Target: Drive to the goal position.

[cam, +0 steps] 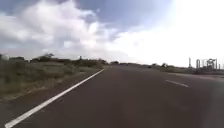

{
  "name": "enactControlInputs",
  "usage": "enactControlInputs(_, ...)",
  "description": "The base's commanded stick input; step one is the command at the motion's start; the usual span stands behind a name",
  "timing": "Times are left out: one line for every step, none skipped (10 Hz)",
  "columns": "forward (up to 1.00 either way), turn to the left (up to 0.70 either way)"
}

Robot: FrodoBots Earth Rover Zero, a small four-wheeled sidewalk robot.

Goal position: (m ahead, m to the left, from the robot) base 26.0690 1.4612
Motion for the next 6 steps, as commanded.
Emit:
enactControlInputs(1.00, 0.00)
enactControlInputs(1.00, 0.00)
enactControlInputs(1.00, 0.00)
enactControlInputs(1.00, 0.00)
enactControlInputs(1.00, 0.00)
enactControlInputs(1.00, 0.00)
